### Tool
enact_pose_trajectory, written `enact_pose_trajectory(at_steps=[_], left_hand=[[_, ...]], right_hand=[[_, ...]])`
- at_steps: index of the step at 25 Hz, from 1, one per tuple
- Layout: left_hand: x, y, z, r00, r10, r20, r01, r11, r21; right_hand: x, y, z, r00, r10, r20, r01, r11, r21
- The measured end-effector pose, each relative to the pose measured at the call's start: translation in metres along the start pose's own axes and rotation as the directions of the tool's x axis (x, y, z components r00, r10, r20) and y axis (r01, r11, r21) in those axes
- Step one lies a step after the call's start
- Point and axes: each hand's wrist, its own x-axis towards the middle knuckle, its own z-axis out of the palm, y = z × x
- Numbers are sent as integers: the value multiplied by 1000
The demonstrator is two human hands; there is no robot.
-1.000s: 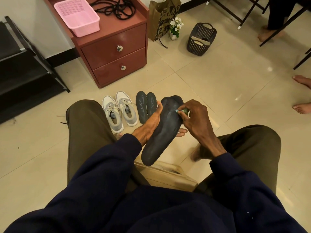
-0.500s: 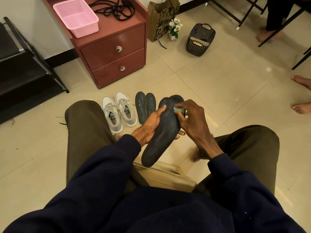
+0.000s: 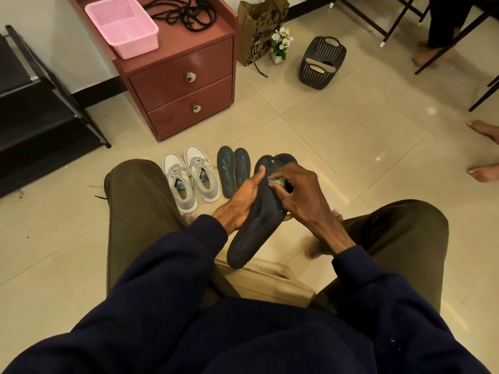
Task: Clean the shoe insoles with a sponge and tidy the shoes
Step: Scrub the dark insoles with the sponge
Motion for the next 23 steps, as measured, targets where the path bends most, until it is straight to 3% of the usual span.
enact_pose_trajectory(at_steps=[2,5,7,10,13,17,19,23], left_hand=[[3,0,-3,999,5,-32,-5,1000,-16],[5,1,0,998,-23,-59,25,999,32],[5,-1,1,996,-30,-83,36,997,68],[8,0,-1,989,-2,-150,1,1000,-5],[10,0,-7,988,9,-157,-3,999,39],[10,-4,-6,990,-58,-130,73,990,117],[10,-4,-6,991,-64,-119,79,989,126],[7,-2,-2,991,-32,-127,40,997,66]], right_hand=[[2,0,2,999,8,32,-7,1000,-12],[6,17,-4,979,193,-66,-201,968,-150],[6,21,-5,972,219,-88,-231,959,-165],[2,0,-3,995,93,-36,-93,996,-14],[-1,-7,-2,998,-6,66,4,1000,16],[8,21,-17,974,191,-122,-211,960,-186],[5,25,-22,970,178,-164,-198,974,-114],[0,1,-7,996,44,84,-49,997,56]])
